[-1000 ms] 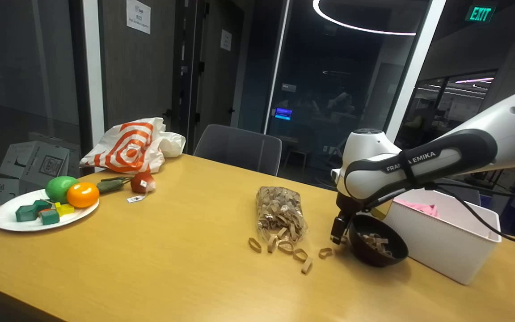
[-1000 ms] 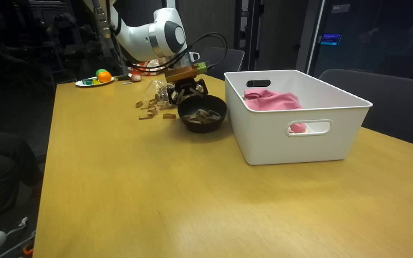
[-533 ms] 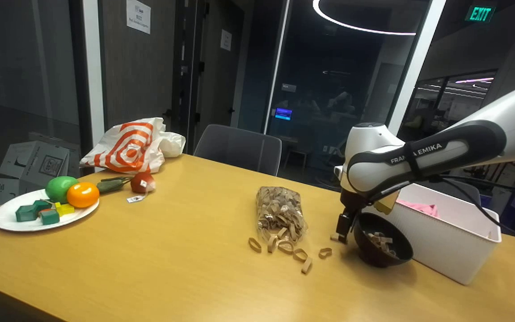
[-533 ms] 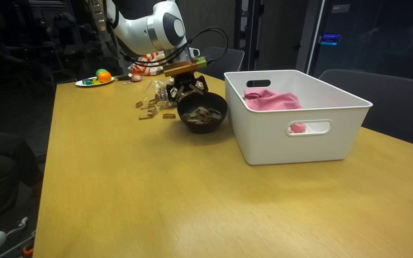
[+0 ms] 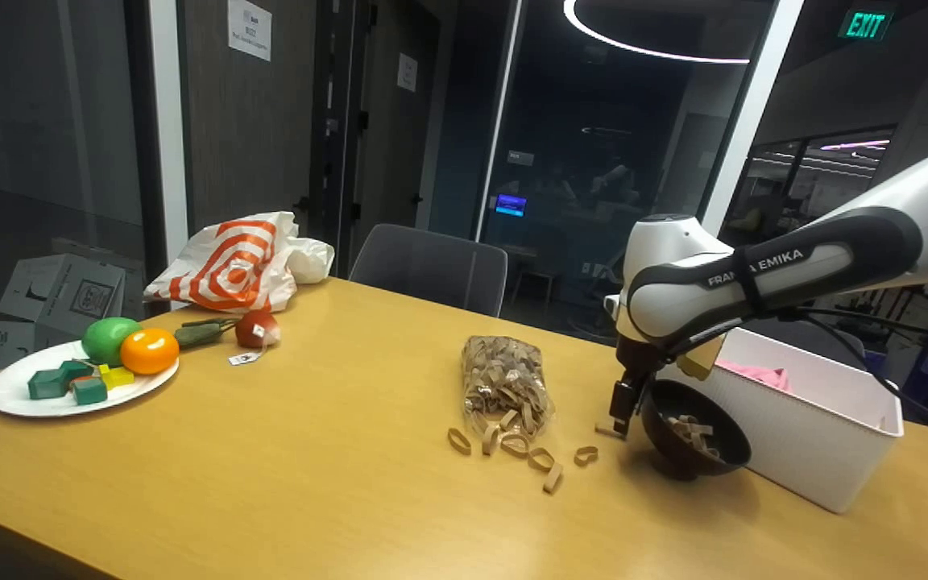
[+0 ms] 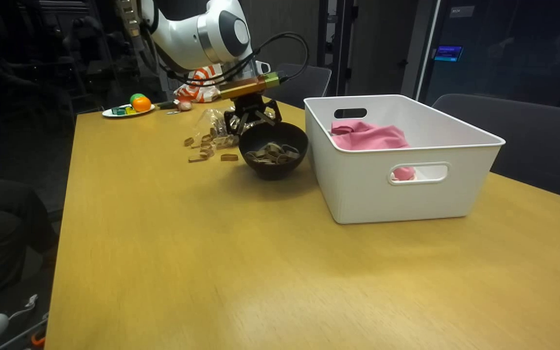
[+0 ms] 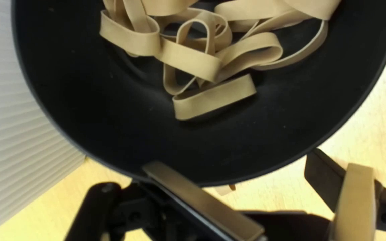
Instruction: Pick up rubber bands from the clear rubber band bag and put them in the black bowl two times
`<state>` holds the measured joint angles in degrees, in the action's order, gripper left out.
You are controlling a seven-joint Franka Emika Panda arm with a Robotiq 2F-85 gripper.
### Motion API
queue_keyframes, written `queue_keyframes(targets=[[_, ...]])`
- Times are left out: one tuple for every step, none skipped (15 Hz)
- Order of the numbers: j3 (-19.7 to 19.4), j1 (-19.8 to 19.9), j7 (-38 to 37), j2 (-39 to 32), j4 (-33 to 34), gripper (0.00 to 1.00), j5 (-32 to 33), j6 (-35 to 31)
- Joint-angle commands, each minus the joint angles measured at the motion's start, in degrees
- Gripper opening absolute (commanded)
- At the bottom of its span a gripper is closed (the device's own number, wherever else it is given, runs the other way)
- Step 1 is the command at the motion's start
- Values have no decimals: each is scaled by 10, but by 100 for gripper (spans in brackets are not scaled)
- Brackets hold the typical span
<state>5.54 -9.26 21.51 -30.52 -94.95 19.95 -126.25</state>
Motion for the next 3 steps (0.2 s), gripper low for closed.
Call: queue_keyframes(targets=[[2,1,-1,-1,2,100,1,3],[3,1,-1,-1,2,100,1,3],[3,1,-1,-1,2,100,1,3]])
